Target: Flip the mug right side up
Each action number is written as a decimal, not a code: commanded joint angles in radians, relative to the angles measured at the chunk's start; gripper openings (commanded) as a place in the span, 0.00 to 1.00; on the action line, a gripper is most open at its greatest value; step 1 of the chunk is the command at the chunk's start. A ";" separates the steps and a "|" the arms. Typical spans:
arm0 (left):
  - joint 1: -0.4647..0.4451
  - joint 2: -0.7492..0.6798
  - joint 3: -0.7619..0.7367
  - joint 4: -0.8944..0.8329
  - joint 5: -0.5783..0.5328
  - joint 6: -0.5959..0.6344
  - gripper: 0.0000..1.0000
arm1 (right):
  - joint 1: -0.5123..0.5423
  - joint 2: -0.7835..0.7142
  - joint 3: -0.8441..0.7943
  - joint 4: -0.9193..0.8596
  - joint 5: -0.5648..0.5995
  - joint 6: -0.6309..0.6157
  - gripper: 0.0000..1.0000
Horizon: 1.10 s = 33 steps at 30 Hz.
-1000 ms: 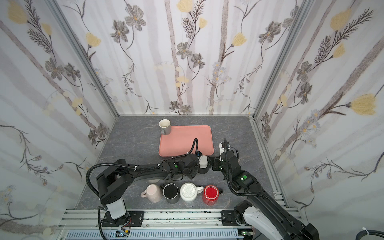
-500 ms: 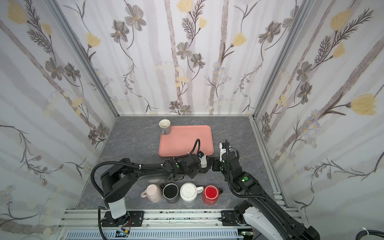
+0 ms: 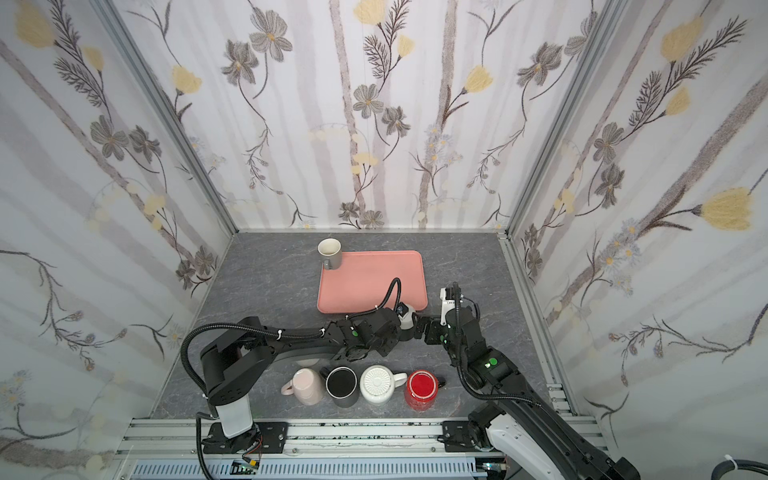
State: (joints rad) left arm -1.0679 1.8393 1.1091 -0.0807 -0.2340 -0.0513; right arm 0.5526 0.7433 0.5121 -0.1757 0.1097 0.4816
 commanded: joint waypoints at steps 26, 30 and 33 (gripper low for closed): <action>0.236 -0.641 -0.237 0.439 0.119 -0.225 0.00 | 0.018 0.095 -0.122 0.796 -0.421 0.260 0.87; 0.238 -0.639 -0.257 0.437 0.137 -0.243 0.00 | 0.057 0.126 -0.094 0.790 -0.396 0.239 0.86; 0.237 -0.644 -0.254 0.434 0.147 -0.240 0.00 | 0.079 0.122 -0.075 0.749 -0.349 0.207 0.86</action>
State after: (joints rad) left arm -0.8310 1.2045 0.8501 0.2543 -0.1009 -0.2733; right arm 0.6189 0.8665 0.4164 0.5510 -0.2840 0.7166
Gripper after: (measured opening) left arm 0.127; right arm 0.865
